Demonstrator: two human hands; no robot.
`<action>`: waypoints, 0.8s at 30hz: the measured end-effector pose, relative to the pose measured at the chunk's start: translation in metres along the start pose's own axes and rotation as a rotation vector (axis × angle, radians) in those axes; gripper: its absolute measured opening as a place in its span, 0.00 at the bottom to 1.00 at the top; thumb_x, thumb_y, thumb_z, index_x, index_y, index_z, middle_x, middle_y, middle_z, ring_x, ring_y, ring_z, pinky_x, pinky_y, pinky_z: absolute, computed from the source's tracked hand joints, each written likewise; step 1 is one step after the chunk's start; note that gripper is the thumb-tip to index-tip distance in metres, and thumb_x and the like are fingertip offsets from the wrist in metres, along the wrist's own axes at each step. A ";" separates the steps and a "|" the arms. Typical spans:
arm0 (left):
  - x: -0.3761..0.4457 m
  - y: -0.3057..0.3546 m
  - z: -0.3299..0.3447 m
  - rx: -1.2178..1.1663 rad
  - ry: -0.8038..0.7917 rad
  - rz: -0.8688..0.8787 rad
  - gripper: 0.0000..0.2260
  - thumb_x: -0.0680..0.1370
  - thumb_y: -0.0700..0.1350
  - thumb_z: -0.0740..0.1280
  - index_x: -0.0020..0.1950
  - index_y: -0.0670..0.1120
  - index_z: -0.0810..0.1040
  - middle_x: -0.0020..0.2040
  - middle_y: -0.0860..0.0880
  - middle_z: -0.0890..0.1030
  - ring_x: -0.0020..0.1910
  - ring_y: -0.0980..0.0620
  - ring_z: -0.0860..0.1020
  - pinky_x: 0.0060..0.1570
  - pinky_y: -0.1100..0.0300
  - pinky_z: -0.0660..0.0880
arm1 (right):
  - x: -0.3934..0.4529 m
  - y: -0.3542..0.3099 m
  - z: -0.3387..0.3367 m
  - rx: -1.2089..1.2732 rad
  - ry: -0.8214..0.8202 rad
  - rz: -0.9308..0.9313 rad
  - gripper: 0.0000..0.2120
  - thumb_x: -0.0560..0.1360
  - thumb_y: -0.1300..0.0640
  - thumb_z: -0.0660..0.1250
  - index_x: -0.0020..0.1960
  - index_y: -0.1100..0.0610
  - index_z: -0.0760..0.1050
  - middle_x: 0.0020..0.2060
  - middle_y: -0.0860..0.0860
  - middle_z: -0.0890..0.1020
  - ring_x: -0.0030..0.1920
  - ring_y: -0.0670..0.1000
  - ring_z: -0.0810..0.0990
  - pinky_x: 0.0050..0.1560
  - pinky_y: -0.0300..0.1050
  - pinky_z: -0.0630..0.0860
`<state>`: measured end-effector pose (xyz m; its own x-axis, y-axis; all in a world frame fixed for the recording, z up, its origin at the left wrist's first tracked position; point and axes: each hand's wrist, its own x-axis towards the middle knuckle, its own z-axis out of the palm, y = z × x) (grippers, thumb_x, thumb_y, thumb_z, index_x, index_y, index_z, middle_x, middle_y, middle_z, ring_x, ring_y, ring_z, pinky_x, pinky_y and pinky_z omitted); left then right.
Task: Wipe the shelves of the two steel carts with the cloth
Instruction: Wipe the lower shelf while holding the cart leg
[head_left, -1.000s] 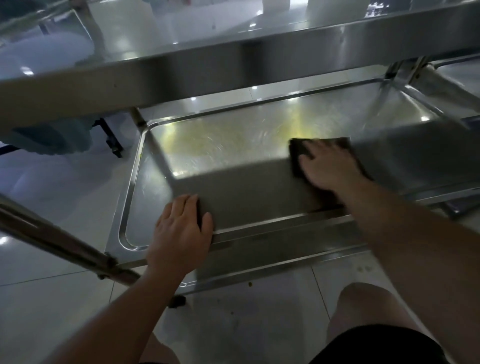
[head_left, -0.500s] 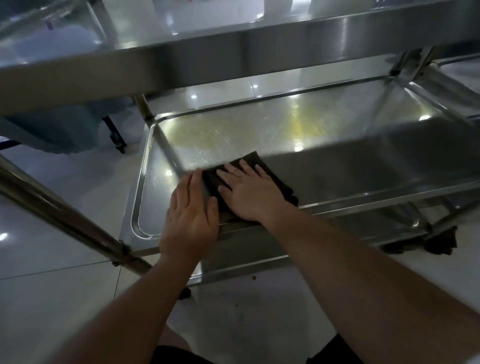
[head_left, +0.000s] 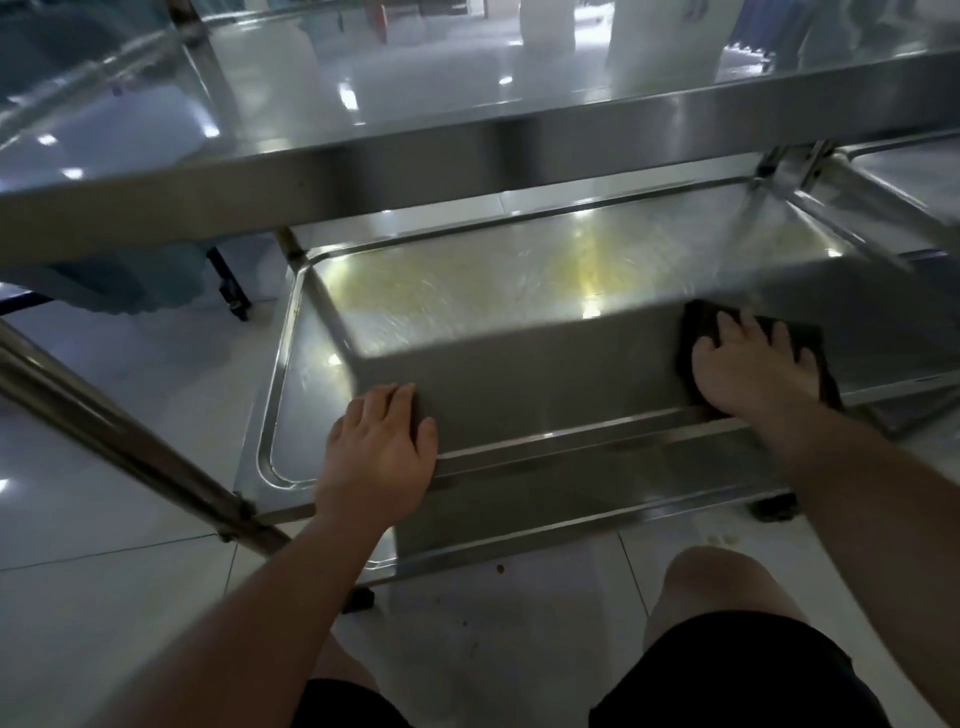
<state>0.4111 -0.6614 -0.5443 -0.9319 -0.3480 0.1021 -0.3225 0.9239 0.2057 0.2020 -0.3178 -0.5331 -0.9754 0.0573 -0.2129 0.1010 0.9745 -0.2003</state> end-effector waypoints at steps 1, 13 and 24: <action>0.000 0.000 0.000 0.000 0.002 0.001 0.26 0.86 0.57 0.55 0.80 0.46 0.68 0.75 0.46 0.70 0.74 0.44 0.68 0.75 0.45 0.64 | -0.006 -0.019 0.004 0.017 0.003 0.005 0.33 0.81 0.40 0.41 0.85 0.46 0.47 0.85 0.47 0.47 0.84 0.59 0.46 0.81 0.65 0.46; 0.004 -0.006 -0.008 -0.542 0.251 -0.273 0.27 0.76 0.53 0.54 0.74 0.47 0.72 0.68 0.51 0.73 0.66 0.53 0.70 0.68 0.55 0.66 | -0.094 -0.238 0.082 -0.053 -0.118 -0.844 0.33 0.81 0.37 0.42 0.84 0.41 0.48 0.84 0.43 0.48 0.84 0.52 0.43 0.81 0.57 0.38; -0.006 -0.053 -0.033 -0.328 0.022 -0.328 0.19 0.84 0.48 0.60 0.75 0.49 0.73 0.73 0.49 0.72 0.71 0.48 0.71 0.71 0.51 0.67 | -0.093 -0.215 0.073 -0.189 -0.212 -1.107 0.53 0.69 0.15 0.41 0.85 0.43 0.39 0.84 0.42 0.39 0.82 0.46 0.37 0.82 0.52 0.37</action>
<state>0.4394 -0.7133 -0.5241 -0.7847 -0.6198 0.0004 -0.5267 0.6671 0.5269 0.2850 -0.5480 -0.5400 -0.4561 -0.8736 -0.1698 -0.8422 0.4853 -0.2350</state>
